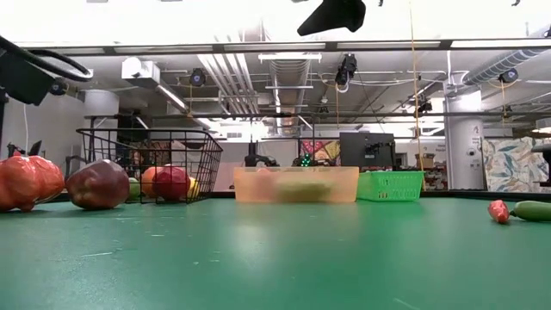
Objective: Sort produce into baskets
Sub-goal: Put the right white garlic into the green basket
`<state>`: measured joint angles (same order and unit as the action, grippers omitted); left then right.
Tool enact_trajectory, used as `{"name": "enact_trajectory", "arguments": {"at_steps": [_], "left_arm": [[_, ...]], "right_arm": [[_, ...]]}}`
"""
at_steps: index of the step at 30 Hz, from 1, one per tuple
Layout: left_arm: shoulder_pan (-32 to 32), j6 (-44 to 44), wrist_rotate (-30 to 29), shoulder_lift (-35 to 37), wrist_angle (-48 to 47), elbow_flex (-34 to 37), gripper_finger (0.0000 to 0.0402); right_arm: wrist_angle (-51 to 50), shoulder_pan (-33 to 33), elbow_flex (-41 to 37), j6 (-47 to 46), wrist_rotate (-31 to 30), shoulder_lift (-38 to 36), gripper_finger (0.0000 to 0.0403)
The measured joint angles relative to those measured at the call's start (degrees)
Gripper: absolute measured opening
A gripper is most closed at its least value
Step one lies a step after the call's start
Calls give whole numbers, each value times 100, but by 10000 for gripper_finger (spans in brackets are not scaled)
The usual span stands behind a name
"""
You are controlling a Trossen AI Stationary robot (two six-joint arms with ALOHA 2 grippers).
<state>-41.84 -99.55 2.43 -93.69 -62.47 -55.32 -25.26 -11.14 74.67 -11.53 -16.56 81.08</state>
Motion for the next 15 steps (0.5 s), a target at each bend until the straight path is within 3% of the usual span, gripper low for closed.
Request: {"name": "enact_trajectory", "arguments": {"at_steps": [15], "left_arm": [[-5,-26,8,2,451,298,233]], "right_arm": [[0,0,0,-4,0,0,327]]}}
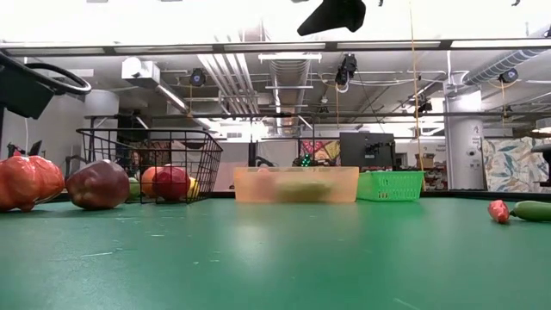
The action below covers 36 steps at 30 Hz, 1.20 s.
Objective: Sort produce into baskets
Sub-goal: Put the right white garlic into the green basket
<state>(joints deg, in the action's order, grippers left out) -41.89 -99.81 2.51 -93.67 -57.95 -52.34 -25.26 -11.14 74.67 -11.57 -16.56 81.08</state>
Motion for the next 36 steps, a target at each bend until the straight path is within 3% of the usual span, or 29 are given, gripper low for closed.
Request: {"name": "enact_trajectory", "arguments": {"at_steps": [29,36], "left_arm": [[-7,24,-44,0,35,151,227],[-7,26,-43,0,37,151,131]], "right_arm": [[0,0,-13,-7,0,2,321],[-1,0,-22,-39,0,2,318]]}}
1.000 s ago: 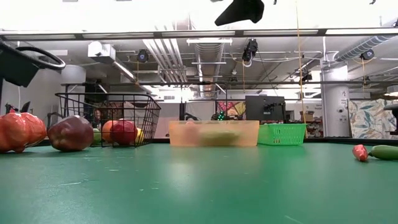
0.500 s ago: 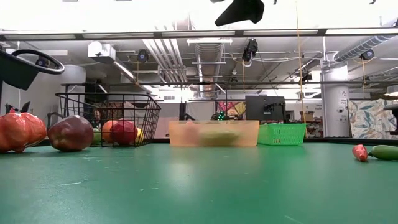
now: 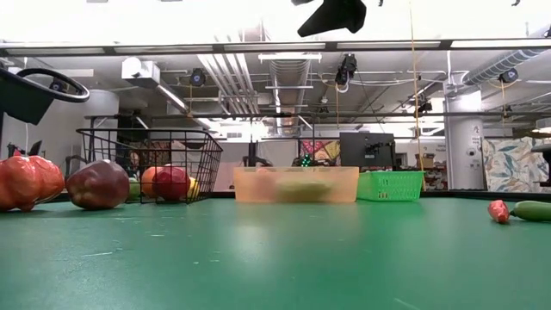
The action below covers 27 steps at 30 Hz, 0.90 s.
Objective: Sort produce into baskets
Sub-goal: Put the right white garlic into the green basket
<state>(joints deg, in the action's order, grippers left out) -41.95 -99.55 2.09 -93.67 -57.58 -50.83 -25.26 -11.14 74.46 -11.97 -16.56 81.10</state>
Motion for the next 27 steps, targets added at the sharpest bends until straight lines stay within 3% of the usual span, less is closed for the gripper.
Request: {"name": "enact_trajectory", "arguments": {"at_steps": [4,13,20,27], "left_arm": [[-1,2,-23,2,-9,-5,87],[-2,695,-438,2,-328,-727,92],[57,1900,-1878,30,-297,-1884,92],[160,4034,-3266,44,218,-2862,92]], "right_arm": [[1,0,-1,0,0,0,318],[-152,-57,-2,0,-9,-2,318],[-170,-422,-2,107,-398,-2,318],[21,-892,-125,256,-626,2,318]]}}
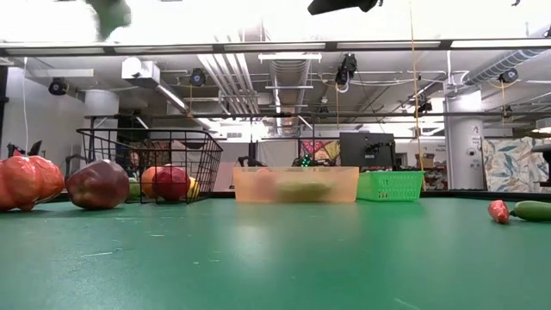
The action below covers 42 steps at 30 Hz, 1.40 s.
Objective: Sort produce into baskets
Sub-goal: Put the right white garlic into the green basket
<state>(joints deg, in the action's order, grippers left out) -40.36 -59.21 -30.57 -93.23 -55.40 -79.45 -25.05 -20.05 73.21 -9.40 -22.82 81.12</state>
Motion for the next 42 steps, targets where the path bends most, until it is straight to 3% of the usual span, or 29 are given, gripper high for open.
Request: {"name": "enact_trajectory", "arguments": {"at_steps": [7,13,18,23,36,42], "left_arm": [[225,2382,-148,119,1687,160,92],[575,3384,156,225,3345,853,92],[949,3859,716,245,4804,1516,92],[1308,4055,918,245,5931,1985,92],[1523,4558,919,525,6757,2277,92],[1696,4441,1146,586,7925,2854,92]], "right_arm": [[1026,-275,-724,32,-34,-2,318],[2402,-390,-1575,205,-30,-2,318],[3547,-398,-2033,335,219,54,318],[3689,-396,-2063,410,250,181,318],[3656,-396,-2022,473,287,214,318],[3781,-393,-2008,523,286,269,318]]}}
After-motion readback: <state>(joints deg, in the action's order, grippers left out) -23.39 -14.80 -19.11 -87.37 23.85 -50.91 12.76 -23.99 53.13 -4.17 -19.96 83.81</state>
